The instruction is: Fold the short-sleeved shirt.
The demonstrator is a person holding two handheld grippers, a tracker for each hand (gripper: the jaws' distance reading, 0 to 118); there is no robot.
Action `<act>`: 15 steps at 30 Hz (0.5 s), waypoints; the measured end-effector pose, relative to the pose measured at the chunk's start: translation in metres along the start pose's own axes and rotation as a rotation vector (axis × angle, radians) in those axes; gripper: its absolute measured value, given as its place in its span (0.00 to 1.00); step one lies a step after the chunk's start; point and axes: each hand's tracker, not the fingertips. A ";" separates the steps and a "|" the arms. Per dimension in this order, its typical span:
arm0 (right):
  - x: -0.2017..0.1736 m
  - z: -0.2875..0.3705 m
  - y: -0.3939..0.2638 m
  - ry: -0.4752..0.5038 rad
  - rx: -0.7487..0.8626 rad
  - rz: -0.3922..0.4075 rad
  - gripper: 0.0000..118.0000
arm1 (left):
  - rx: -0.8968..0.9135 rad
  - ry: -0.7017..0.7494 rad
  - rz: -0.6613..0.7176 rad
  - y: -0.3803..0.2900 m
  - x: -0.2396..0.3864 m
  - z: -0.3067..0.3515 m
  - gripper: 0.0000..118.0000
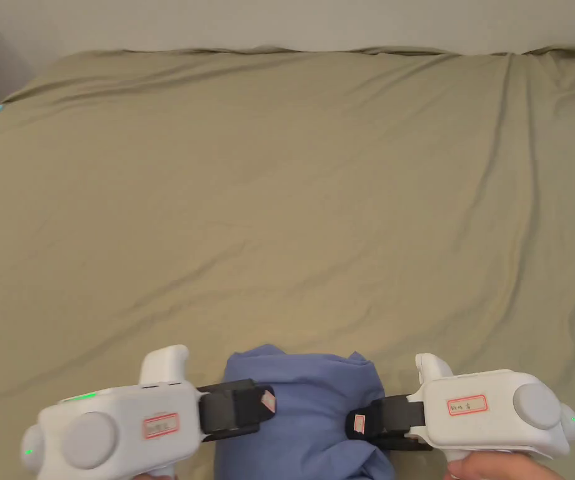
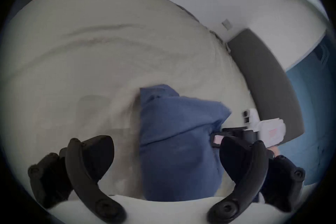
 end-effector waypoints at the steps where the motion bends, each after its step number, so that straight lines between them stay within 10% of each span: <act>1: 0.001 0.001 -0.001 0.005 0.005 -0.011 0.02 | -0.031 0.049 -0.034 -0.005 0.010 -0.008 1.00; 2: 0.001 0.001 -0.002 0.007 0.008 -0.015 0.02 | -0.068 0.074 -0.067 -0.007 0.020 -0.017 0.99; 4: -0.001 0.003 -0.005 0.003 0.014 -0.014 0.02 | -0.079 0.045 -0.054 -0.001 0.024 -0.025 0.63; 7: 0.004 0.007 -0.005 0.013 0.013 -0.068 0.02 | -0.044 0.083 -0.127 -0.003 0.038 -0.013 0.47; 11: -0.011 0.020 -0.011 0.077 0.071 -0.023 0.02 | -0.053 -0.113 0.015 0.005 0.007 0.014 0.42; 15: -0.032 0.059 -0.025 0.460 0.190 -0.002 0.02 | -0.072 -0.172 0.138 0.021 -0.057 0.064 0.42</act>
